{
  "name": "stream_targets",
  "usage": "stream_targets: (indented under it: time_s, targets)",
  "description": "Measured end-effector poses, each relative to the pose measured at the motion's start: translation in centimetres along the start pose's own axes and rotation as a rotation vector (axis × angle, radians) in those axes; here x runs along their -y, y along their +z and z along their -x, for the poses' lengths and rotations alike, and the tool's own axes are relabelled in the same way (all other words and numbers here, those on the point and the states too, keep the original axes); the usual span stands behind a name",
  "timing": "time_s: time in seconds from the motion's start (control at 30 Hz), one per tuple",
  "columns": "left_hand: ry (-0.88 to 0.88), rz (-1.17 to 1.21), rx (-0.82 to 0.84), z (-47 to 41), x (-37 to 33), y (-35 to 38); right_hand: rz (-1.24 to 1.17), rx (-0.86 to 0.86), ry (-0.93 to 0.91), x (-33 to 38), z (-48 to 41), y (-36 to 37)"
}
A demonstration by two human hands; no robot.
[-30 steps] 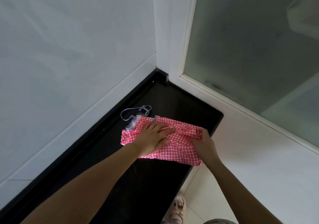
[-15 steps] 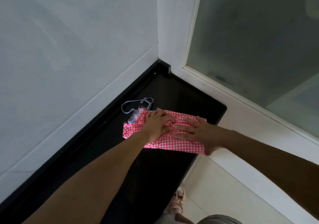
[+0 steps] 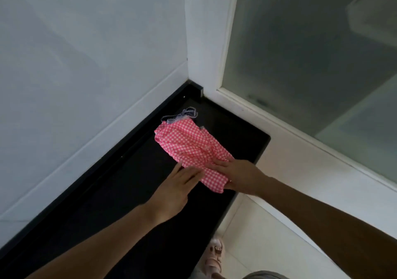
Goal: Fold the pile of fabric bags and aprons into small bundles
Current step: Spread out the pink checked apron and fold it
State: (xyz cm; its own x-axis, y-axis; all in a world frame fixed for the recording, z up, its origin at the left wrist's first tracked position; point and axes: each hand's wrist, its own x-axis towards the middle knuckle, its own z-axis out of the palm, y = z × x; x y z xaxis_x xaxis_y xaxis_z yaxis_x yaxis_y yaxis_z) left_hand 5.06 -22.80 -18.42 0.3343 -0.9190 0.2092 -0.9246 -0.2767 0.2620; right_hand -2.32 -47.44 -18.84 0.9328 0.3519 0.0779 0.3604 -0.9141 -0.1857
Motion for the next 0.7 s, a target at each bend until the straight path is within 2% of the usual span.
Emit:
stream_targets:
  time_s: [0.13, 0.23, 0.3, 0.4, 0.47, 0.53, 0.63, 0.7]
  targets:
    - [-0.066, 0.159, -0.04, 1.8, 0.4, 1.1, -0.019, -0.209, 0.102, 5.2, -1.5, 1.0]
    - [-0.116, 0.315, -0.072, 1.9, 0.4, 1.0, -0.066, -0.178, 0.051, 9.0, -2.3, 1.7]
    - [-0.258, 0.503, -0.058, 2.5, 0.0, 0.6, -0.109, -0.024, 0.081, 9.8, -2.5, 1.2]
    - [-0.512, 0.815, -0.064, 2.8, -0.2, -0.1, -0.306, 0.369, 0.096, 7.9, -2.3, -1.3]
    - [-0.673, 1.053, -0.061, 2.3, -0.1, -1.1, -0.468, 0.48, 0.138, 6.3, -2.3, -2.9]
    - [-0.783, 1.19, -0.003, 1.8, 0.4, -1.9, -0.669, 0.529, 0.223, 5.0, -2.2, -3.7]
    - [-0.863, 1.205, 0.105, 1.3, 1.3, -2.6, -0.821, 0.488, 0.324, 4.0, -2.5, -2.8]
    - [-0.9, 1.233, 0.103, 1.1, 1.7, -2.7, -0.907, 0.297, 0.458, 4.2, -2.9, -1.6]
